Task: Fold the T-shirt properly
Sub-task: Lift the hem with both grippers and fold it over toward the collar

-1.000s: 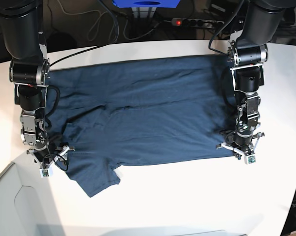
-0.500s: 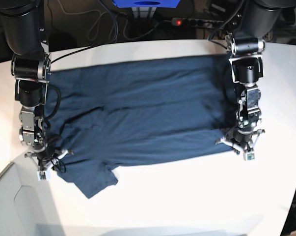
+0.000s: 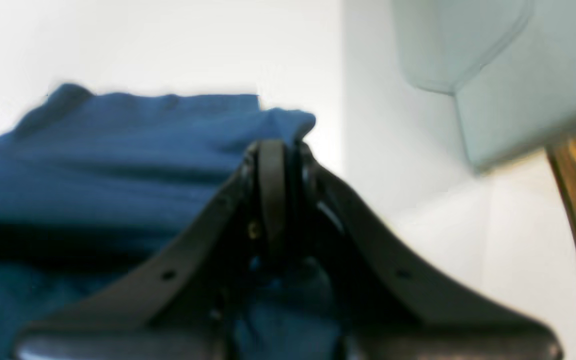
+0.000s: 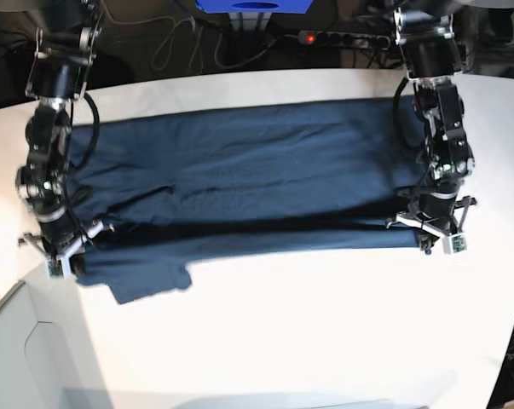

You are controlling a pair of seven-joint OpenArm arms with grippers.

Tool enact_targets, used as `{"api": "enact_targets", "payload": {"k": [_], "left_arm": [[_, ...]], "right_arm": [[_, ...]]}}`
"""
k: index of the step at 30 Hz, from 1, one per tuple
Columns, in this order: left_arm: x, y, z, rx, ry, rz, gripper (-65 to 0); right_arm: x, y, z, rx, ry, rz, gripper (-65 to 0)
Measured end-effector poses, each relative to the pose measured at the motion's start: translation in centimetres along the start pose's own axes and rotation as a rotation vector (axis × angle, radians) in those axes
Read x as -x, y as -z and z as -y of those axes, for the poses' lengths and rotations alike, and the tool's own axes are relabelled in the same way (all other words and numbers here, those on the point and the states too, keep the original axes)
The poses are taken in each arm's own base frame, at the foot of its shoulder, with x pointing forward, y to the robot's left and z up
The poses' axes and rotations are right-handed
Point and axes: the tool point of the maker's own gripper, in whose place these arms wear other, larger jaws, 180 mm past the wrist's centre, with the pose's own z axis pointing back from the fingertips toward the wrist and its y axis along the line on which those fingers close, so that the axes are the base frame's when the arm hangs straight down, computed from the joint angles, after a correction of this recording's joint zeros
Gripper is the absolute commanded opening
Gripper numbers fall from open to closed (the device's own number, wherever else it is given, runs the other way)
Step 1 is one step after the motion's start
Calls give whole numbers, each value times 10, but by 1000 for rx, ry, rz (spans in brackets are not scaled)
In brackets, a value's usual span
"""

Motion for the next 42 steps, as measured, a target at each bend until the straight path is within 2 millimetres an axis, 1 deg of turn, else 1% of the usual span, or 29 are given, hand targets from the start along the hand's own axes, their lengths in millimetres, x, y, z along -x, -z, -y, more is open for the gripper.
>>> {"api": "enact_targets", "payload": {"k": [2, 3, 4, 5, 7, 10, 13, 16, 17, 19, 22, 23, 25, 26, 28, 30, 32, 34, 40, 42], "left_arm": [[-7, -12, 0, 8, -9, 33, -650], [-11, -19, -2, 6, -20, 54, -650], [-12, -25, -4, 6, -25, 69, -650], [-10, -31, -7, 3, -31, 69, -650], [2, -40, -12, -2, -44, 47, -650], [22, -52, -22, -19, -63, 4, -650], [41, -58, -22, -8, -97, -35, -650], [56, -64, -21, 7, -139, -71, -650], [60, -66, -21, 9, -148, -77, -650], [65, -69, -20, 14, -165, -90, -650], [74, -71, -19, 18, -169, -132, -650], [79, -71, -18, 21, -167, -163, -650], [85, -73, -15, 26, -172, -200, -595], [85, -74, -18, 18, -182, -203, -564], [84, -75, -27, -11, -207, -191, -506], [83, -77, -33, -34, -226, -183, -446], [84, -78, -36, -40, -232, -183, -386], [83, -78, -38, -47, -235, -180, -350], [84, -77, -40, -56, -239, -181, -345], [79, -74, -37, -48, -241, -172, -345]], "right_arm": [[12, -12, 1, 10, -16, -23, -648], [14, -16, 1, 13, -21, -23, -648], [16, -22, 0, 11, -17, -17, -648], [19, -28, 0, 15, -17, -17, -648], [26, -39, 4, 26, -22, -19, -648], [51, -52, -5, 7, -39, -77, -648], [71, -59, -11, -7, -39, -129, -645], [76, -62, -10, -6, -39, -134, -634], [77, -63, -10, -7, -40, -137, -610], [79, -64, -11, -8, -42, -143, -533], [85, -66, -10, -5, -46, -193, -366], [86, -67, -10, -4, -49, -206, -315], [75, -68, -14, -41, -82, -188, -234], [69, -69, -20, -75, -108, -178, -204], [58, -71, -26, -101, -127, -150, -174], [49, -72, -26, -98, -137, -135, -167], [45, -74, -26, -95, -145, -132, -167], [43, -74, -26, -93, -149, -133, -167], [46, -74, -26, -93, -151, -153, -167], [46, -74, -26, -93, -151, -152, -167]]}}
